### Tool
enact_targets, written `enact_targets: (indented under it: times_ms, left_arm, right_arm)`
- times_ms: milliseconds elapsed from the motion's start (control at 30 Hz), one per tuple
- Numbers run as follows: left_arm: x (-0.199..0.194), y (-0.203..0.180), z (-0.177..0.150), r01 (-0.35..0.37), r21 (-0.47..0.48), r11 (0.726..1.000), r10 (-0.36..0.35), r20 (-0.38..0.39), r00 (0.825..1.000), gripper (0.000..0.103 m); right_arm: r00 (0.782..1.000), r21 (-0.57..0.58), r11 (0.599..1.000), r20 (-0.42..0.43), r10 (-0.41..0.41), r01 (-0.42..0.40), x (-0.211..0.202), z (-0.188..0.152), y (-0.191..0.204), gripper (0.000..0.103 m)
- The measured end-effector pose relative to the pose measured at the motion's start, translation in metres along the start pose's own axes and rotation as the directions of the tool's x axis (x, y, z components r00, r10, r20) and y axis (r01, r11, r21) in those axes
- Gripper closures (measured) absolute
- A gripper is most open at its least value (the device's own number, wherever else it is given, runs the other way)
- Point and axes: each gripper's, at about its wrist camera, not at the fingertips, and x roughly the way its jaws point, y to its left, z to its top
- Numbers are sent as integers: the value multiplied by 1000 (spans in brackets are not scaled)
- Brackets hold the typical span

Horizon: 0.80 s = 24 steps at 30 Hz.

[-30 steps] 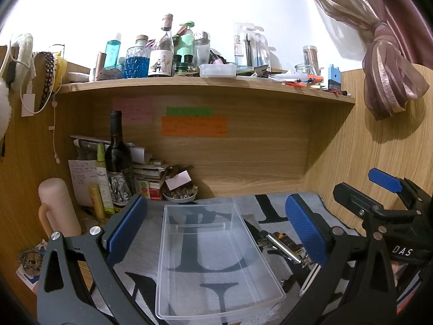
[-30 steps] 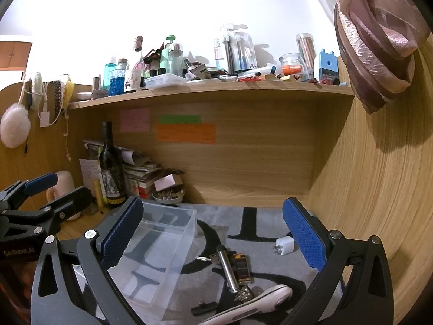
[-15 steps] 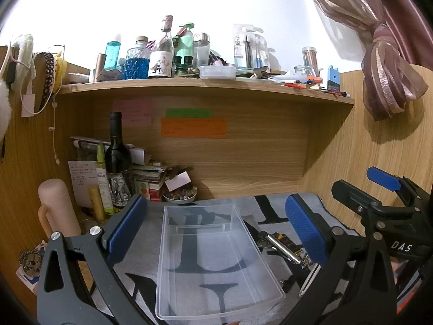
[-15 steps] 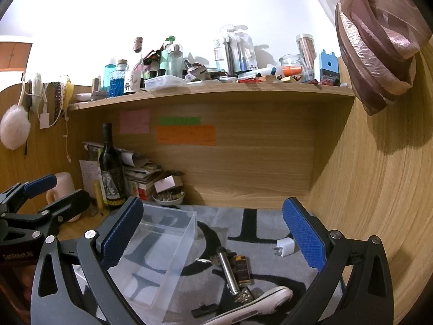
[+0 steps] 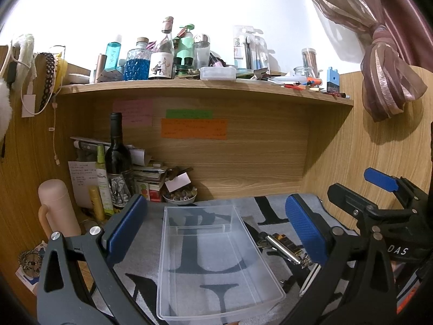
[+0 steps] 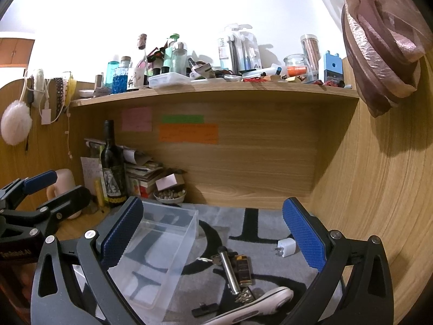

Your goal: Organize rigid objects

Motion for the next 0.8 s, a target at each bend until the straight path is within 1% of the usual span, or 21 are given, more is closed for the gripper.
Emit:
enact_targets:
  times_ms: [333, 433, 533, 633, 733, 800]
  left_arm:
    - [4, 6, -1, 6, -15, 1000, -7, -14, 1000, 0]
    - [11, 11, -2, 4, -30, 1000, -5, -34, 999, 0]
    - [22, 19, -6, 17, -57, 998, -22, -87, 996, 0]
    - [39, 30, -13, 28, -70, 997, -40, -168, 985, 0]
    - [56, 44, -23, 19, -71, 997, -36, -248, 968, 0]
    - [67, 55, -31, 11, -76, 997, -34, -307, 951, 0]
  right_arm:
    - [1000, -5, 1000, -8, 5, -5, 4, -1, 1, 0]
    - [999, -6, 1000, -29, 12, -12, 11, -4, 2, 0]
    - [997, -7, 1000, -68, 19, -19, 21, -12, 2, 0]
    - [992, -6, 1000, -126, 14, -15, 35, -23, -1, 0]
    - [982, 3, 1000, -191, -3, 3, 51, -33, -11, 0]
    - [972, 14, 1000, -235, -23, 27, 62, -41, -19, 0]
